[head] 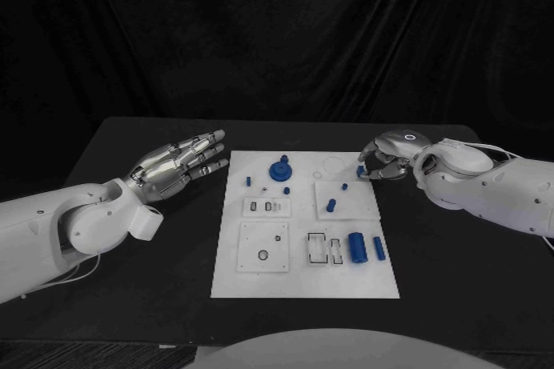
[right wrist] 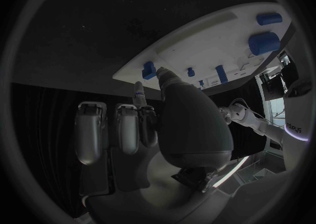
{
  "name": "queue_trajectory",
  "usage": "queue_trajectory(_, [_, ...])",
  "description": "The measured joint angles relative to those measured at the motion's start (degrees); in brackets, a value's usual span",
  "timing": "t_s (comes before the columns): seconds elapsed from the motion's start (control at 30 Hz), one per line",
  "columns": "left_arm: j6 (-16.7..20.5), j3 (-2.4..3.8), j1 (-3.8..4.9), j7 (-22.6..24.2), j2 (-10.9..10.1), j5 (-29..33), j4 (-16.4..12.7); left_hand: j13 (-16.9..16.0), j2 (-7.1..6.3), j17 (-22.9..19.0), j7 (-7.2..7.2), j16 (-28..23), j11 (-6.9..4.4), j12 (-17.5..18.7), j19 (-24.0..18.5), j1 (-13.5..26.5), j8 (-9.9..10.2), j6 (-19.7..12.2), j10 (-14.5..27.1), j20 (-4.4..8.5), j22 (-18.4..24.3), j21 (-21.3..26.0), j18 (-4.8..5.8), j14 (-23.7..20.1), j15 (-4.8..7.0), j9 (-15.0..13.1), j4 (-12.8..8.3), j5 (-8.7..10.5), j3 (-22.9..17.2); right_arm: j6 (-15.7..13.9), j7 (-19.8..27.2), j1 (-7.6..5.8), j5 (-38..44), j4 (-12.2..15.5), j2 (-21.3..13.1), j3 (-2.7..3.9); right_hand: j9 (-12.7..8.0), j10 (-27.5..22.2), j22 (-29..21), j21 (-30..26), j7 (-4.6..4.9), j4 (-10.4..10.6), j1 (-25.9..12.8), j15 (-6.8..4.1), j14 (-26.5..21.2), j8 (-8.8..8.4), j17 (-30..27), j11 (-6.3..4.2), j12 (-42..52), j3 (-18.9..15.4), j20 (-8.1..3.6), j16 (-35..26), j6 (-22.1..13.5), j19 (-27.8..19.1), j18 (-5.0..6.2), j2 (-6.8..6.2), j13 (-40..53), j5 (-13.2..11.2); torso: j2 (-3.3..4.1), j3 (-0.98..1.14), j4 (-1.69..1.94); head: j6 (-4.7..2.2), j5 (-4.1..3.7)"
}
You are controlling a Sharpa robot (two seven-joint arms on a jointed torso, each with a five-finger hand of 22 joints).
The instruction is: Assemble the parts on the task board
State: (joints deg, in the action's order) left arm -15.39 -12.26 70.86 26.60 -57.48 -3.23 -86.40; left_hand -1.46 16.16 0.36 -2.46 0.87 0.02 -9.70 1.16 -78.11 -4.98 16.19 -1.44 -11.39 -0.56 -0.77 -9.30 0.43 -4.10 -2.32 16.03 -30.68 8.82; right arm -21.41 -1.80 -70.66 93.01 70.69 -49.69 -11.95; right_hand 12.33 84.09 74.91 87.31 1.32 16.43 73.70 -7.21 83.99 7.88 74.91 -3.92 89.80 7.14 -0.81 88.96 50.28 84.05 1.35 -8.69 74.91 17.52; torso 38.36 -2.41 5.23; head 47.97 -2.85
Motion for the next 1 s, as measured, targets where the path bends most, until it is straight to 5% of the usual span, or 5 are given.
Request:
queue_trajectory(0.57, [-0.3,0.00,-0.09,-0.1,0.0,0.0,0.2,0.0,0.00,0.0,0.00,0.0,0.21,0.0,0.0,0.0,0.0,0.0,0.2,0.00,0.0,0.0,0.00,0.0,0.00,0.0,0.0,0.00,0.0,-0.2,-0.3,0.47,0.0,-0.8,0.8,0.00,1.8,-0.2,0.0,0.0,0.14,-0.2,1.1,0.37,-0.1,2.39,0.0,0.21,0.0,0.2,0.40,0.0,0.7,0.0,0.00,0.57,0.0,0.3,0.00,-0.04,0.03,0.40,-0.03])
queue_trajectory(1.0, [-0.6,0.00,-0.13,-0.3,0.0,0.0,0.2,-0.1,0.00,0.0,0.00,0.0,0.40,-0.3,0.0,0.0,0.0,0.0,0.0,0.00,0.0,0.0,0.00,0.0,0.00,0.0,0.0,0.00,0.0,-0.1,-0.4,0.83,0.0,-1.3,1.4,0.01,3.4,0.0,0.0,-0.2,0.37,-0.5,1.9,0.37,-0.1,4.62,0.0,0.37,0.0,0.5,0.40,0.0,-0.9,0.0,0.00,1.31,0.0,3.5,0.00,-0.02,0.01,0.83,0.13])
